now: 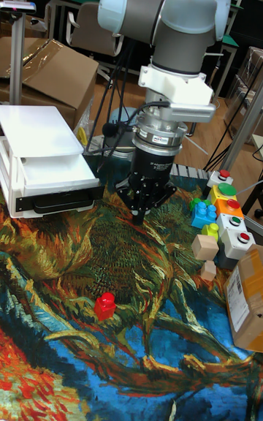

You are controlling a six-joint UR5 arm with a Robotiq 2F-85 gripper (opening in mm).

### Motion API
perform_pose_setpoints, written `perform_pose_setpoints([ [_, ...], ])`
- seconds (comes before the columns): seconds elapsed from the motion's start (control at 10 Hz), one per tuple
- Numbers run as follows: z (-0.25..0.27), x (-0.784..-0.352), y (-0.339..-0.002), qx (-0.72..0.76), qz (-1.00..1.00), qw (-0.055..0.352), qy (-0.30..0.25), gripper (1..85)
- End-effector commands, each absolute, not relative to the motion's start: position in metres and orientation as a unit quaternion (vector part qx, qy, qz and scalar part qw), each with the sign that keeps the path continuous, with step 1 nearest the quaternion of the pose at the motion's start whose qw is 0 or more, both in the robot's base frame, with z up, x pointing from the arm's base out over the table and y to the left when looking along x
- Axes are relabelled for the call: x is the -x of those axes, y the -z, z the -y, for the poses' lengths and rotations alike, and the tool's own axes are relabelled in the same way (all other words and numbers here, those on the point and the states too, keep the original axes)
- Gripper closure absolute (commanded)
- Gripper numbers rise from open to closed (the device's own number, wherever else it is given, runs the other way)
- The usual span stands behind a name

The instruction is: Put things in the drawer

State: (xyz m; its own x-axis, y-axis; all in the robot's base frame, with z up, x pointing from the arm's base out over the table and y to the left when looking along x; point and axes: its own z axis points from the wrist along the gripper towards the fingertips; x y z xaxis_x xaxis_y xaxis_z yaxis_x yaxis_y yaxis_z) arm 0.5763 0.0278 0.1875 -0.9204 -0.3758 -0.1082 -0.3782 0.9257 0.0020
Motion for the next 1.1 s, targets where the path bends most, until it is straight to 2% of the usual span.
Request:
perform_pose_setpoints([
  [0.0, -0.025, -0.576, -0.188, 0.233, -0.971, 0.045, 0.004, 84.3],
  [0.2, -0.023, -0.568, -0.189, 0.233, -0.972, 0.030, 0.003, 84.3],
  [0.5, -0.032, -0.571, -0.188, 0.217, -0.975, 0.037, -0.012, 84.3],
  [0.8, -0.072, -0.570, -0.190, 0.182, -0.980, 0.033, -0.072, 84.3],
  [1.0, -0.063, -0.572, -0.196, 0.191, -0.981, 0.023, -0.017, 84.3],
])
